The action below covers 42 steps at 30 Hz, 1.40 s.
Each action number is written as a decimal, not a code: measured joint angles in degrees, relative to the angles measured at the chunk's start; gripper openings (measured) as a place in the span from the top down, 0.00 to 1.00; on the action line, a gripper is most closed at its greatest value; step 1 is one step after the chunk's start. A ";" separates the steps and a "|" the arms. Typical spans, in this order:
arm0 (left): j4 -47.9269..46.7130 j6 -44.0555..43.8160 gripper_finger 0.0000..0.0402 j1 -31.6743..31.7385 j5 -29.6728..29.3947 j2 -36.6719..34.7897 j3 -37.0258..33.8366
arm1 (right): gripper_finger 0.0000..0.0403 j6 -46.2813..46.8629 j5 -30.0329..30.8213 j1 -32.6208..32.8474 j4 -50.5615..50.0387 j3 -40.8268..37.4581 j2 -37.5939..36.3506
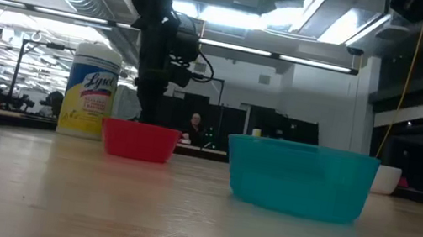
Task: Nest bowls inside each other
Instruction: Stack the green bowl on top of the white bowl
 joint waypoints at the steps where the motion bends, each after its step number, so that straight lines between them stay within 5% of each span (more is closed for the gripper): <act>1: -0.08 -0.22 0.64 0.00 0.00 0.08 0.00 | 0.56 0.00 0.00 0.00 0.00 0.00 0.00; 14: 5.93 -6.93 0.64 1.40 -2.07 0.35 -7.42 | 0.57 0.12 0.00 0.01 0.86 0.00 0.00; 18: 8.18 -8.99 0.77 1.87 -3.75 0.37 -9.64 | 0.58 -0.11 0.00 0.00 2.55 0.00 0.00; 21: 10.51 -10.48 0.95 2.24 0.99 0.32 -9.75 | 0.58 -0.09 1.08 0.02 3.02 0.00 0.00; 24: 14.12 -11.87 0.98 1.40 5.72 -1.43 -9.51 | 0.58 -0.09 3.10 0.01 3.27 0.00 0.48; 28: 21.29 -14.24 0.99 -3.21 21.09 -6.93 -9.15 | 0.60 -1.68 3.67 0.02 7.15 0.00 2.67; 30: 28.75 -18.83 0.99 -5.37 27.07 -11.01 -9.01 | 0.61 -3.16 3.63 0.02 10.27 0.00 4.16; 37: 64.56 -42.02 0.99 -9.72 34.48 -22.22 -9.11 | 0.62 -8.18 3.70 0.02 17.49 0.00 9.14; 39: 80.68 -50.61 0.99 -9.63 33.31 -23.86 -9.11 | 0.61 -8.97 4.53 0.02 18.05 0.00 9.91; 42: 104.39 -62.59 0.99 -9.96 22.93 -24.37 -9.07 | 0.58 -10.65 7.80 0.02 18.58 0.00 10.73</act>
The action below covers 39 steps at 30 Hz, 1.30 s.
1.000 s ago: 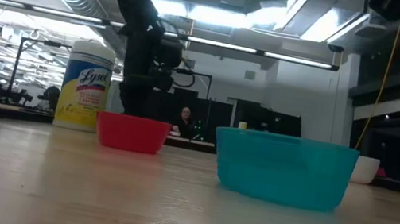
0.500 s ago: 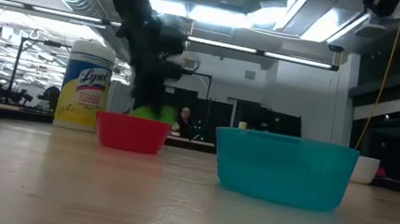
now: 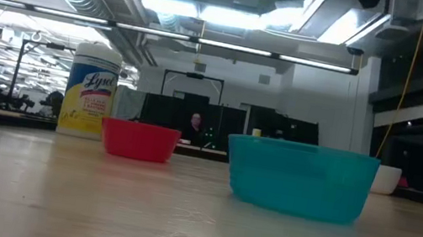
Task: Nest bowls inside each other
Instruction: Stack the green bowl on top of the white bowl
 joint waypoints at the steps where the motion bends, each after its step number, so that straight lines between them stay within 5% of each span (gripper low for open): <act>1: 4.97 -2.64 0.99 -0.41 -5.38 0.03 0.00 | 0.57 -0.94 1.54 0.00 0.73 0.00 0.33; 8: 6.79 -10.42 0.99 -9.30 -41.47 3.15 -0.04 | 0.52 -10.70 21.16 0.00 9.91 0.00 3.42; 12: 7.71 -14.78 0.99 -13.61 -54.69 5.61 -0.04 | 0.54 -15.36 31.93 0.00 11.40 0.00 5.78; 17: 8.60 -18.76 0.99 -16.70 -65.96 8.13 -0.04 | 0.57 -20.53 35.31 -0.02 15.21 0.00 8.97; 24: 10.49 -26.24 0.99 -17.84 -70.16 13.23 0.26 | 0.55 -31.61 36.65 -0.08 29.48 0.00 16.42; 39: 13.17 -28.63 0.99 -16.77 -66.33 15.93 3.76 | 0.59 -35.92 47.26 -2.68 43.21 0.00 22.16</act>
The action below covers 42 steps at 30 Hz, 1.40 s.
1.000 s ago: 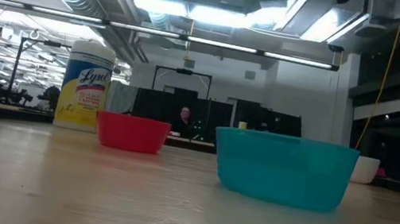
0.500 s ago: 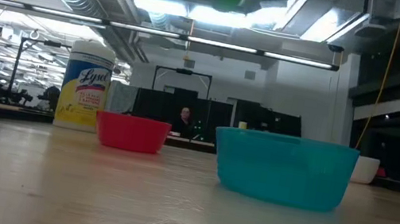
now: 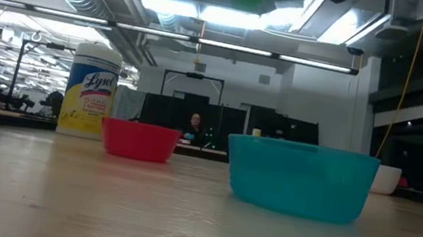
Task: Nest bowls inside each other
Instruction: Stack the green bowl on top of the white bowl
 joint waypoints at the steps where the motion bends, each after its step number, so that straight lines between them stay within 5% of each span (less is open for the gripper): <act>1: -0.26 -0.38 0.99 0.03 0.03 0.00 0.00 | 0.59 -0.30 -0.29 -0.32 0.78 0.00 0.00; 13: -2.41 -2.36 0.99 0.03 2.20 0.00 0.00 | 0.55 3.11 -8.95 -5.23 1.66 0.00 0.02; 25: -3.57 -3.19 0.99 -1.45 0.96 -0.13 0.02 | 0.59 4.28 -6.03 -5.45 6.76 4.24 8.02; 29: 0.31 1.27 0.99 -1.75 0.87 -0.20 0.07 | 0.67 2.79 1.51 -4.89 5.52 10.71 12.30; 36: 4.05 4.26 0.98 -2.53 3.74 -2.10 0.00 | 0.96 -8.91 9.93 -3.71 4.62 20.63 15.91; 39: 4.09 5.69 0.94 -2.04 10.72 -2.52 -0.04 | 0.98 -8.78 8.68 -3.96 3.51 22.31 15.79; 42: 4.21 3.33 0.89 0.69 23.91 -3.18 -0.07 | 0.99 -7.99 7.41 -3.66 3.32 22.79 14.78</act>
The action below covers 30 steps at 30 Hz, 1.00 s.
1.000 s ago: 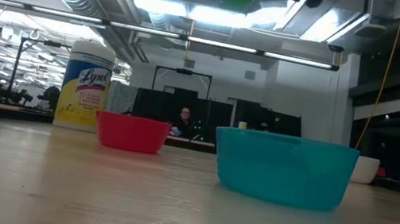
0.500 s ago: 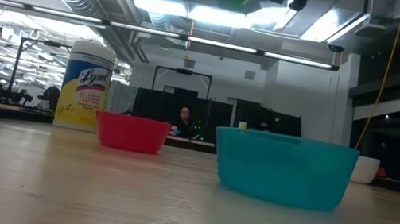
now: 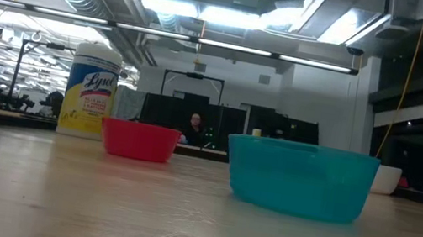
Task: Nest bowls inside each other
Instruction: Stack the green bowl on top of the white bowl
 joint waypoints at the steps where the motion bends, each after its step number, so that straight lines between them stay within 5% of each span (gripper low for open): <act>1: -0.10 -0.24 0.87 0.98 4.14 -0.26 0.00 | 0.99 0.22 -0.47 0.07 -0.13 0.05 -0.70; 9: -1.57 -2.49 0.73 4.41 26.83 -3.20 -0.09 | 0.99 3.65 -5.95 0.24 -6.01 0.03 -5.48; 17: -7.95 -5.33 0.71 5.83 49.93 -5.86 -0.02 | 1.00 8.29 -12.98 0.18 -9.40 -0.19 -9.71; 21: -17.21 -1.65 0.71 4.12 67.70 -6.42 0.04 | 1.00 8.61 -7.56 -0.94 -10.63 3.87 -10.15; 27: -41.75 12.51 0.70 3.49 72.33 -6.70 0.04 | 1.00 9.38 -8.59 -1.09 -23.05 8.91 -9.79; 30: -62.19 27.78 0.71 4.16 66.64 -10.14 0.04 | 1.00 17.89 -6.77 -2.31 -40.16 12.01 -12.41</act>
